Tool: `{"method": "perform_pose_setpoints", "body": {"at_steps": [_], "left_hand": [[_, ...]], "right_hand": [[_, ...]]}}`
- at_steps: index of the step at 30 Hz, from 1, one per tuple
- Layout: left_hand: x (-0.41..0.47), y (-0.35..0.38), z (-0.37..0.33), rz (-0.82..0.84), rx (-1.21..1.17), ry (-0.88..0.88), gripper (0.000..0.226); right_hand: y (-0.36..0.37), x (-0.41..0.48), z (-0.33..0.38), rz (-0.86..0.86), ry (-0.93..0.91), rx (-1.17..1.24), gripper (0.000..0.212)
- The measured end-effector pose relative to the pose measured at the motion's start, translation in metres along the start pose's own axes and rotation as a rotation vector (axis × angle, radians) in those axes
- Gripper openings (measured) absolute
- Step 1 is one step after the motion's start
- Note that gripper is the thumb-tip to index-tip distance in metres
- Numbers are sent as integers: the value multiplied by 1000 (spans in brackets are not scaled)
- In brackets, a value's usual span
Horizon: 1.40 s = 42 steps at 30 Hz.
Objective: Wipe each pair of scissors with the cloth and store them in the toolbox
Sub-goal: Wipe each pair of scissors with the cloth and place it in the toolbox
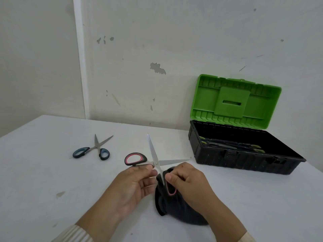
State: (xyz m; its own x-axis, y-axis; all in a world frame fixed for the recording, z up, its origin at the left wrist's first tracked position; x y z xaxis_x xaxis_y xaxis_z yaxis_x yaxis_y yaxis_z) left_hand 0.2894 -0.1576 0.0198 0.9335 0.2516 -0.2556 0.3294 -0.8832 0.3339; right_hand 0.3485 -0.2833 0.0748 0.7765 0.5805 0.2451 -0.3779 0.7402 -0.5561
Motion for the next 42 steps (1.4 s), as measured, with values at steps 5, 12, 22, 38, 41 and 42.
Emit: {"method": "perform_pose_setpoints", "body": {"at_steps": [5, 12, 22, 38, 41, 42], "left_hand": [[1, 1, 0, -34, 59, 56, 13], [-1, -12, -6, -148, 213, 80, 20], [-7, 6, 0, -125, 540, 132, 21], [-8, 8, -3, -124, 596, 180, 21], [-8, 11, -5, -96, 616, 184, 21], [-8, 12, -4, -91, 624, 185, 20]], "right_hand": [[11, -1, 7, 54, -67, -20, 18], [-51, 2, -24, -263, 72, 314, 33], [15, -7, 42, -84, -381, -205, 18], [15, 1, 26, -147, -242, -80, 16], [-12, 5, 15, -309, -187, -70, 13], [-9, 3, 19, -301, -213, -95, 13]]}}
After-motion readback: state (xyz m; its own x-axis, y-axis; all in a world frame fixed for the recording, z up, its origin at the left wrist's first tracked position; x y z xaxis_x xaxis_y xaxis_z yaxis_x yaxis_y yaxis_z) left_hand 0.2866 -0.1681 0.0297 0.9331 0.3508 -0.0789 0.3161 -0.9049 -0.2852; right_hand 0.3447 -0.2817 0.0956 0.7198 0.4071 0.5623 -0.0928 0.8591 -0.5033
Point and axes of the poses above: each hand's wrist, its own x-axis towards the middle knuckle, its own y-axis out of the palm, z = x × y, the point moved 9 cm from there along x, towards the middle knuckle, and after that the axes turned 11 degrees about x, right-handed, at the moved point
